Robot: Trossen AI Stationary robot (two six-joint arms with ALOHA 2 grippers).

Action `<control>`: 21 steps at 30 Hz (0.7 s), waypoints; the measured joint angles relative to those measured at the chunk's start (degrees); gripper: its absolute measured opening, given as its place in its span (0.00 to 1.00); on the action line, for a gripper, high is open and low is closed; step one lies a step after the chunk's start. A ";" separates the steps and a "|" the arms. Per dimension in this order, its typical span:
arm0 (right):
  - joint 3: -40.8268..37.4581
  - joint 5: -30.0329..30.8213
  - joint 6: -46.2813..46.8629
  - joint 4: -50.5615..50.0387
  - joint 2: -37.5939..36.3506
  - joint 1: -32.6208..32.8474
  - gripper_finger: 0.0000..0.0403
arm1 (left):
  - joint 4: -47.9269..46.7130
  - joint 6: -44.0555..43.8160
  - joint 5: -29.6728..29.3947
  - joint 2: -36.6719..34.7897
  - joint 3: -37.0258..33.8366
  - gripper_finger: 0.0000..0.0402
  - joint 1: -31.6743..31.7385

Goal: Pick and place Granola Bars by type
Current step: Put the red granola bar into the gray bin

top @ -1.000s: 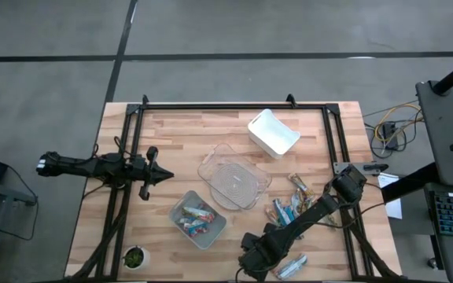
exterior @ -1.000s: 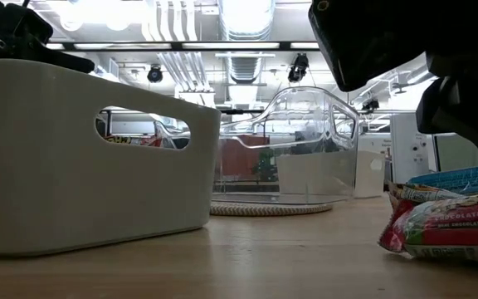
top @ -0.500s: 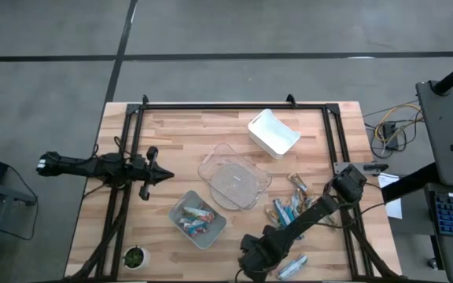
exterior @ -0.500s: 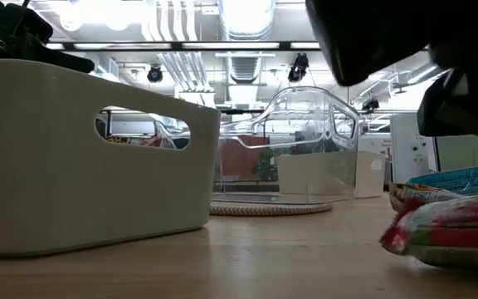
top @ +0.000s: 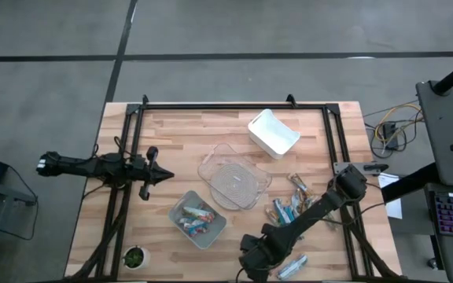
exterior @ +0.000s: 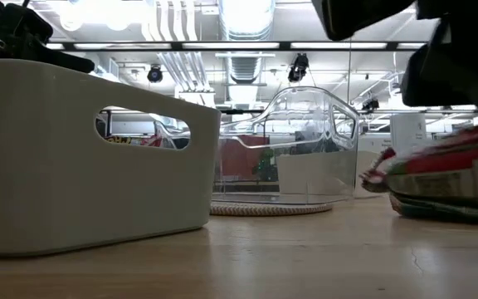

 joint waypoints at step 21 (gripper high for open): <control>11.61 0.02 -12.76 0.54 -0.94 -7.13 0.17 | 0.00 0.00 0.01 0.00 -0.02 0.00 0.00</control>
